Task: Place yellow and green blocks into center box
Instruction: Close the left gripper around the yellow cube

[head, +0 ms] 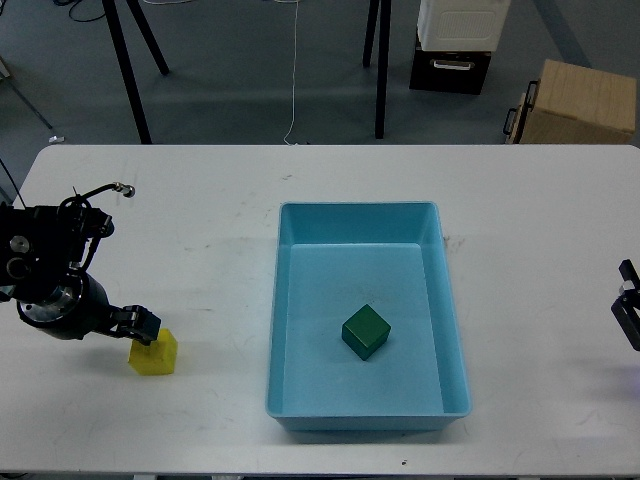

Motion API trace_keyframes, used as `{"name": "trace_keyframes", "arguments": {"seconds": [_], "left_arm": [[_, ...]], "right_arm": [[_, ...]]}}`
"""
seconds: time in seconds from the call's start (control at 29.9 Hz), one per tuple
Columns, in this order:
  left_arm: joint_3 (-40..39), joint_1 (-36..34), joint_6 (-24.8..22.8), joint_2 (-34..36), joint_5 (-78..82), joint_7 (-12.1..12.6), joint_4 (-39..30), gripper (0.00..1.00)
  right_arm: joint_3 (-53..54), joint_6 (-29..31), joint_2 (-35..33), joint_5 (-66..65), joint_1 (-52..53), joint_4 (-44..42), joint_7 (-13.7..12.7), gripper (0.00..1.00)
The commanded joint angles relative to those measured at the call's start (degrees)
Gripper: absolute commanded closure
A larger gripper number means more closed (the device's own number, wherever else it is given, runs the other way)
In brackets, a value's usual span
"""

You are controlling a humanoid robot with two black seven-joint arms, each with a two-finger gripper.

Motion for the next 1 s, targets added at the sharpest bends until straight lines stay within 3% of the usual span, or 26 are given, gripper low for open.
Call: {"name": "trace_keyframes", "arguments": {"seconds": [0.0,0.5,0.97], "left_arm": [[-1.2,0.0,0.0,-0.3,-0.2,0.0,-0.2,0.00],[-2.8,0.2,0.0,-3.3,-0.7,-0.4,0.7,0.00],[-4.8,6.5,0.0,-5.5,-0.5,-0.3,4.1,0.00]], "right_arm": [[0.0,0.0,0.0,-0.1,-0.1,0.0,0.0,0.00],[0.0,0.0,0.0,-0.1,-0.4,-0.2,0.0,0.00],[0.1,0.0,0.0,-0.1,-0.5,-0.2,0.0,0.00]]}}
